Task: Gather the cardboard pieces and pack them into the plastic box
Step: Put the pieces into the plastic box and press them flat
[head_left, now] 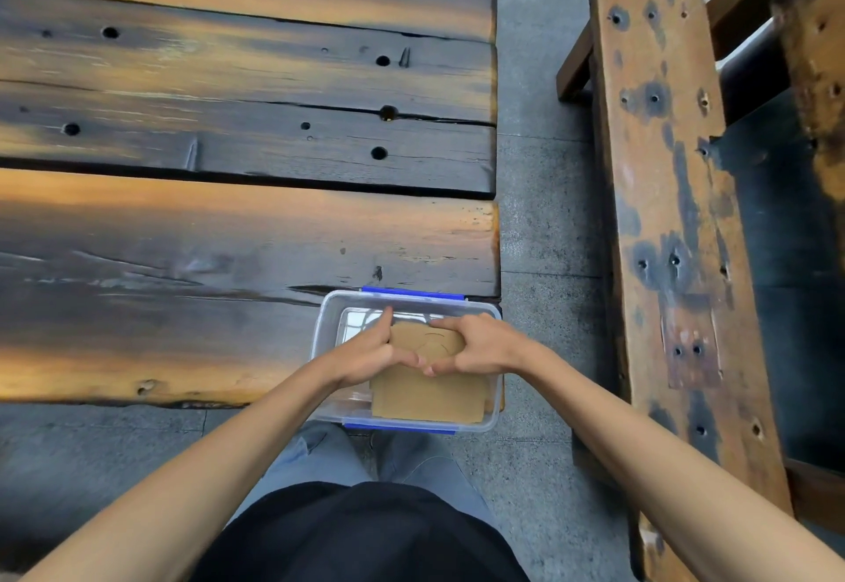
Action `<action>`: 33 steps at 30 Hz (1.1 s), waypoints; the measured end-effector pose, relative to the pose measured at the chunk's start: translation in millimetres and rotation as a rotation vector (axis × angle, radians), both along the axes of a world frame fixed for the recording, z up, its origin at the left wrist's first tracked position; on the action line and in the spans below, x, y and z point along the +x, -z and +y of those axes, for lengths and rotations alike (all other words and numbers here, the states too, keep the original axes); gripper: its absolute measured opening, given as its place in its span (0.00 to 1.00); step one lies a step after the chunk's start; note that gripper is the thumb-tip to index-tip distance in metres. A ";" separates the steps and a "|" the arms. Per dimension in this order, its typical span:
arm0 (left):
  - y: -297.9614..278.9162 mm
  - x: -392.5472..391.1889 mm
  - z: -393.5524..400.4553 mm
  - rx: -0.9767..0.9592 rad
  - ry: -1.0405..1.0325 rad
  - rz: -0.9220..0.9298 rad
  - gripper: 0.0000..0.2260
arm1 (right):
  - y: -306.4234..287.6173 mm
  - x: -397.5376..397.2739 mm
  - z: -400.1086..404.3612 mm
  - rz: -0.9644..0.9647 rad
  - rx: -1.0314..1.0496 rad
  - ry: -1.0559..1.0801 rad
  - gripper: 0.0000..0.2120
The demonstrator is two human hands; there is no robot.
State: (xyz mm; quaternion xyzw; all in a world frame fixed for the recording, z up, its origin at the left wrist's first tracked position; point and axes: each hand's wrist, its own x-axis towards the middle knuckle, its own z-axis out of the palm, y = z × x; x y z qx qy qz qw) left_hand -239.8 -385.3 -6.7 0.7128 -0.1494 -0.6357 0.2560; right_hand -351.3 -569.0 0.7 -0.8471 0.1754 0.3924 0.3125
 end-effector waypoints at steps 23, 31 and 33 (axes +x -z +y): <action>0.3 9.1 -42.5 0.305 0.552 -0.361 0.41 | 9.3 2.6 7.2 0.027 -0.078 -0.123 0.47; 1.5 6.6 -39.0 0.306 0.604 -0.424 0.38 | 12.4 3.3 7.5 0.042 -0.083 -0.128 0.47; -0.2 7.1 -37.5 0.298 0.610 -0.425 0.38 | 13.7 3.6 7.7 0.045 -0.089 -0.130 0.46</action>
